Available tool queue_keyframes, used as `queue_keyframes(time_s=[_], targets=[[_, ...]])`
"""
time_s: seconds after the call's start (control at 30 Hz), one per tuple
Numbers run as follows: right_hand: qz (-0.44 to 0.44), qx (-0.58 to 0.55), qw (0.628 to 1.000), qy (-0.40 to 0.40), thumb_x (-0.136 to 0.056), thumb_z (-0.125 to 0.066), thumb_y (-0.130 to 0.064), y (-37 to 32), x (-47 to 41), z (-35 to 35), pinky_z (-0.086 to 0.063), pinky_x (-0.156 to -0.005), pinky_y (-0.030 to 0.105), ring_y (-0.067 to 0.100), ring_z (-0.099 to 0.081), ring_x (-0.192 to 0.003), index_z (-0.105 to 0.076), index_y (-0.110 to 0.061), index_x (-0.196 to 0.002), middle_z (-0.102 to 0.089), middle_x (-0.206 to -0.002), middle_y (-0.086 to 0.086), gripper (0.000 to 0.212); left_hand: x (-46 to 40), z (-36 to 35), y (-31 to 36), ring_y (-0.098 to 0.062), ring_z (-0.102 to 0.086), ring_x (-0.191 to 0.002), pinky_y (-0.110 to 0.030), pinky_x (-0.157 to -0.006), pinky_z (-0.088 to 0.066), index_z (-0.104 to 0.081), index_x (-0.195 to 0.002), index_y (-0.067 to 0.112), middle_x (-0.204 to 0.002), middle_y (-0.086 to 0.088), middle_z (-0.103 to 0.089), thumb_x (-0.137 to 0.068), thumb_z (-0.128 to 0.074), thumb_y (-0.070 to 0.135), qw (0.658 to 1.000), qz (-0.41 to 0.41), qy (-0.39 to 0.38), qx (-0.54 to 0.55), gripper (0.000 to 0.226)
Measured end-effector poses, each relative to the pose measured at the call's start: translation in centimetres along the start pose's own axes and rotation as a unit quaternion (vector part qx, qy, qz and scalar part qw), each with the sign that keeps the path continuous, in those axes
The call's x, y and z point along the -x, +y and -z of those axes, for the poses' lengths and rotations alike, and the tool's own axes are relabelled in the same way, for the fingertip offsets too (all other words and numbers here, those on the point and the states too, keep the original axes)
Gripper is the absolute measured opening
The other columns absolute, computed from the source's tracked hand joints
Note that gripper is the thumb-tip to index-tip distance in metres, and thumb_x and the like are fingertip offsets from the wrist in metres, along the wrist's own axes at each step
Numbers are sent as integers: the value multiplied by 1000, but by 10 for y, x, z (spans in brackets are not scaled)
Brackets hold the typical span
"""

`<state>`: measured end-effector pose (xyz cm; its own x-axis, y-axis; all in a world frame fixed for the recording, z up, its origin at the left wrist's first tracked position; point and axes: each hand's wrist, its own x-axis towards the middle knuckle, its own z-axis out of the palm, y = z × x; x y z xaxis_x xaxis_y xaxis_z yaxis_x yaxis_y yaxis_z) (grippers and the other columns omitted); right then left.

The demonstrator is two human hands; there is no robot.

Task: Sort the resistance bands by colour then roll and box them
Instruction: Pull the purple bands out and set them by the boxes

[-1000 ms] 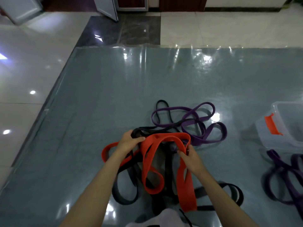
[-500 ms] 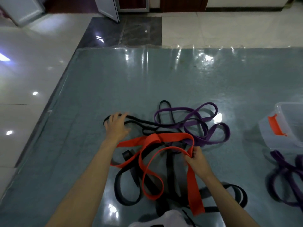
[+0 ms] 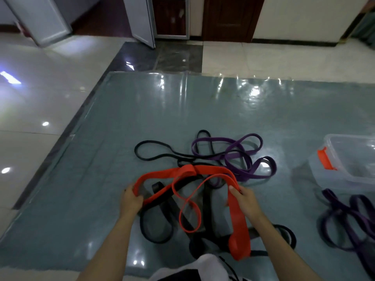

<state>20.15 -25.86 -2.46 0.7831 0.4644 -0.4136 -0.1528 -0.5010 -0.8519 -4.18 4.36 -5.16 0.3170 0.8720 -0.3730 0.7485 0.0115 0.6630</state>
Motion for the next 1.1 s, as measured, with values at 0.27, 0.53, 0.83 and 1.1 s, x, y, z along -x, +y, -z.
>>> queue_keyframes(time_s=[0.27, 0.53, 0.83, 1.1], targets=[[8, -132, 991, 30, -108, -56, -27, -37, 20, 19, -60, -57, 35, 33, -75, -60, -68, -3, -104, -76, -78, 24, 28, 9, 37, 47, -16, -54, -74, -30, -67, -46, -66, -128, 25, -94, -6, -64, -100, -54, 3, 953, 41, -37, 297, 38], [-28, -332, 941, 56, -107, -51, -27, -71, 36, 34, -64, -60, 38, 31, -77, -65, -76, -3, -98, -76, -77, 21, 35, 34, 73, 88, -5, -55, -60, -19, -54, -46, -68, -95, 29, -73, 11, -68, -98, -60, 11, 839, 35, -42, 541, 20], [-143, -419, 897, 2, -104, -59, -30, -58, 44, 14, -65, -64, 41, 33, -79, -82, -70, -7, -109, -78, -98, 21, 26, 83, 14, 81, -14, -69, -70, -27, -63, -59, -65, -126, 29, -92, -1, -76, -96, -61, 1, 904, 43, -295, 307, 41], [-76, -74, 994, 41, -104, -62, -17, -29, 51, 38, -59, -82, 46, 32, -71, -82, -72, 14, -107, -75, -98, 33, 33, 98, -56, 74, -21, -60, -104, -32, -82, -46, -66, -122, 12, -106, -4, -69, -90, -72, 10, 943, 20, -331, 28, 33]])
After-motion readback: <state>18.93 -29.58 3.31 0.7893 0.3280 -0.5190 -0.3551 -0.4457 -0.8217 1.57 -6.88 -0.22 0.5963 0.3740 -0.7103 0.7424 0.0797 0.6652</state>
